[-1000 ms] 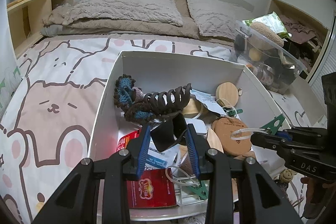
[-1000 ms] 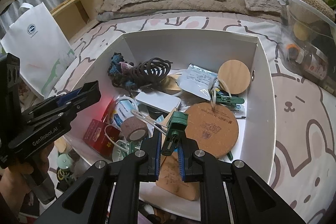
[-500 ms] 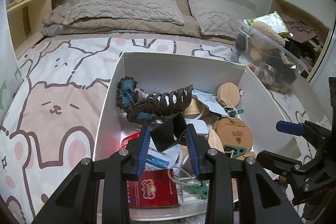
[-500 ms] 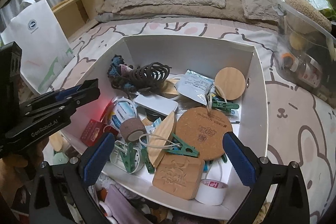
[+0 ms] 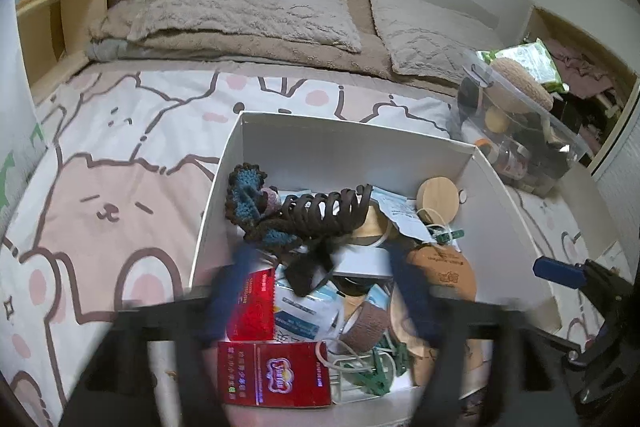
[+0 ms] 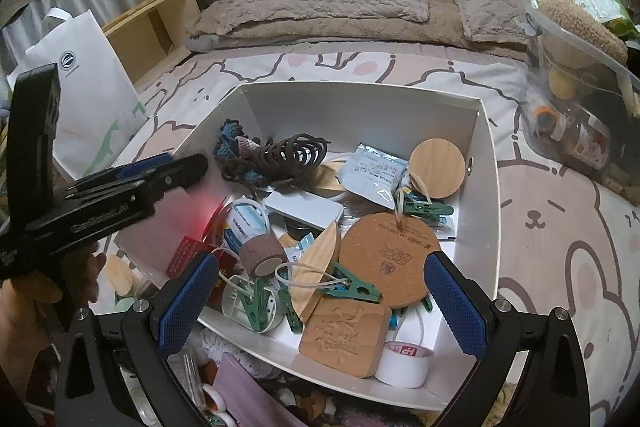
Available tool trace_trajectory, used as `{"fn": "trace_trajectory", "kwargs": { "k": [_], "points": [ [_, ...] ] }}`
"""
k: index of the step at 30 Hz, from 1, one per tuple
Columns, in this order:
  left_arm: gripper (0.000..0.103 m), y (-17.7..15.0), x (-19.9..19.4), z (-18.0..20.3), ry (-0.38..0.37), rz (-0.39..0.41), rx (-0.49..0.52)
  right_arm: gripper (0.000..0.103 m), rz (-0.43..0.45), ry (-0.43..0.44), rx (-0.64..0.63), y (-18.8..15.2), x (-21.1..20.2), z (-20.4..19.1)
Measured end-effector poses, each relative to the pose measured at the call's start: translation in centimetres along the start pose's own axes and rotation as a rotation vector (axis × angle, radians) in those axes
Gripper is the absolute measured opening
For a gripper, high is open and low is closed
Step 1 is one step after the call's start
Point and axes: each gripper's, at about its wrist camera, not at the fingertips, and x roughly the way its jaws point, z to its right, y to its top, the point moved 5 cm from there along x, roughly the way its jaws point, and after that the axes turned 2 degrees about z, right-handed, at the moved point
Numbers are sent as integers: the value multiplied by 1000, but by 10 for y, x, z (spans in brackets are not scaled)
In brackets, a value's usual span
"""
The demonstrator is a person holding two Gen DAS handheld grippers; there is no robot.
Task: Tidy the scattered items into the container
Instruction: 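Open the right tool to drop the clothespin into the shoebox while the left tool releases the black piece, then withdraw both open tools from the shoebox back toward the pile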
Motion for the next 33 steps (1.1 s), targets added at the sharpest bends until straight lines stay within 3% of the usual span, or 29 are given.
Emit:
{"fn": "trace_trajectory", "kwargs": {
  "k": [25,29,33],
  "points": [
    [86,-6,-27,9,12,11,35,103,66,-54,18,-4,-27,4],
    [103,-7,-33,9,14,17,39,103,80,-64,22,-4,-34,4],
    [103,-8,-42,10,9,33,43,103,94,-72,27,-3,-41,2]
  ]
}}
